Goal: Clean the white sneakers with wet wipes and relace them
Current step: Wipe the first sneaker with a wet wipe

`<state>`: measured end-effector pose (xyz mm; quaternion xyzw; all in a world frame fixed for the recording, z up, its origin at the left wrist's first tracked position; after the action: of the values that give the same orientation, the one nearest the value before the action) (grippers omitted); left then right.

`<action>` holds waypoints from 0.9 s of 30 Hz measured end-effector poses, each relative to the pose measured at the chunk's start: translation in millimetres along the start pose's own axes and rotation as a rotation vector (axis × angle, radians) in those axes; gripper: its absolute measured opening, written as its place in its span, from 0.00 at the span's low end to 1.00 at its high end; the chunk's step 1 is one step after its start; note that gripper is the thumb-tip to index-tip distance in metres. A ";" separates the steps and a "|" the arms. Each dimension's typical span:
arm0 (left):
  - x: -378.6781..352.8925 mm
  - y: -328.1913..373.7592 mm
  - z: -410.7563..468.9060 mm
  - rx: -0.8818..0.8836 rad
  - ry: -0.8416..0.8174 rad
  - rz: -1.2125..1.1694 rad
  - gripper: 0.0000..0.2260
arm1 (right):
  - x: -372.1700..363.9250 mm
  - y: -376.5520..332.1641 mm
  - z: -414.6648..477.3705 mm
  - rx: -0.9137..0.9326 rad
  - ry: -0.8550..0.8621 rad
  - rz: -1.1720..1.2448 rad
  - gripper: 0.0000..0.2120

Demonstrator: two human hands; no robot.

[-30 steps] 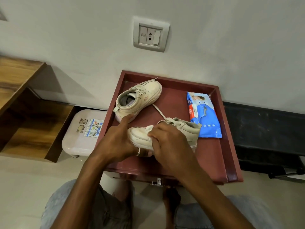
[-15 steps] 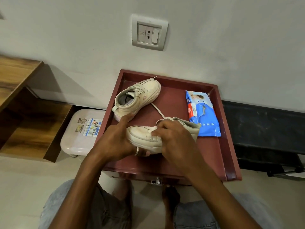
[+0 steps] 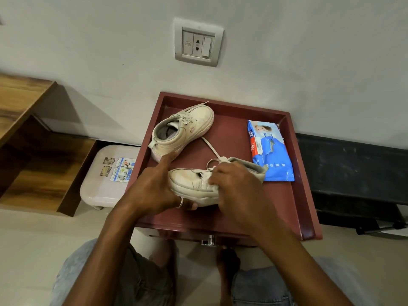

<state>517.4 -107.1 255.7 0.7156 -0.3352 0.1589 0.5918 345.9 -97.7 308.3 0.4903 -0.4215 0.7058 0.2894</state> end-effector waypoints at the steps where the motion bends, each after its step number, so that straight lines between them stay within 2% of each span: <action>1: 0.8 0.4 0.0 0.006 0.007 -0.017 0.58 | 8.1 16.1 -0.4 -0.076 0.030 -0.033 0.13; 3: 1.7 1.8 0.2 0.018 0.018 -0.023 0.58 | 23.8 45.4 -3.9 -0.237 0.089 -0.082 0.11; 5: 1.1 1.1 1.2 0.035 0.017 -0.025 0.58 | 31.8 51.2 -6.8 -0.294 0.139 -0.101 0.09; 8: -1.0 -3.2 2.7 0.040 0.002 -0.016 0.58 | 22.3 13.7 -2.4 -0.132 0.141 -0.079 0.07; 10: -1.1 -4.8 3.1 0.030 -0.006 -0.003 0.57 | 2.1 -13.7 -1.4 0.026 0.045 -0.088 0.03; 11: -1.7 -4.3 3.1 0.026 -0.014 0.003 0.57 | -5.2 -16.2 -1.2 0.035 0.005 -0.085 0.04; 13: -1.2 -2.6 3.2 0.020 -0.012 0.011 0.54 | -3.1 -1.2 -0.3 -0.029 0.037 -0.092 0.10; 15: -0.4 -1.4 3.2 0.026 -0.010 0.008 0.53 | 10.7 25.6 -3.5 -0.173 0.092 -0.099 0.17; 17: -0.2 -2.0 3.9 0.024 -0.017 0.009 0.51 | 22.9 51.2 -8.0 -0.315 0.116 -0.097 0.18; 19: -0.6 -2.0 4.2 0.010 -0.021 0.007 0.45 | 26.6 58.1 -9.7 -0.352 0.154 -0.050 0.16; 23: -0.3 -1.5 5.0 -0.015 -0.013 0.009 0.31 | 3.7 8.1 -0.5 -0.122 0.081 0.052 0.16; 27: -1.1 -1.6 5.8 -0.052 -0.011 0.105 0.30 | -16.3 -23.5 3.1 -0.003 -0.026 0.083 0.13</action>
<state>516.7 -112.1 252.4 0.6824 -0.3794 0.1772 0.5991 372.3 -89.1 300.9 0.4811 -0.4465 0.7100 0.2551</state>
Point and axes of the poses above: each hand's wrist, its own z-axis towards the middle knuckle, its own x-axis out of the back of the hand, y = z × x, the point moved 7 cm from there along z, towards the middle knuckle, and after that the axes turned 1 degree about -x, right-handed, at the moved point
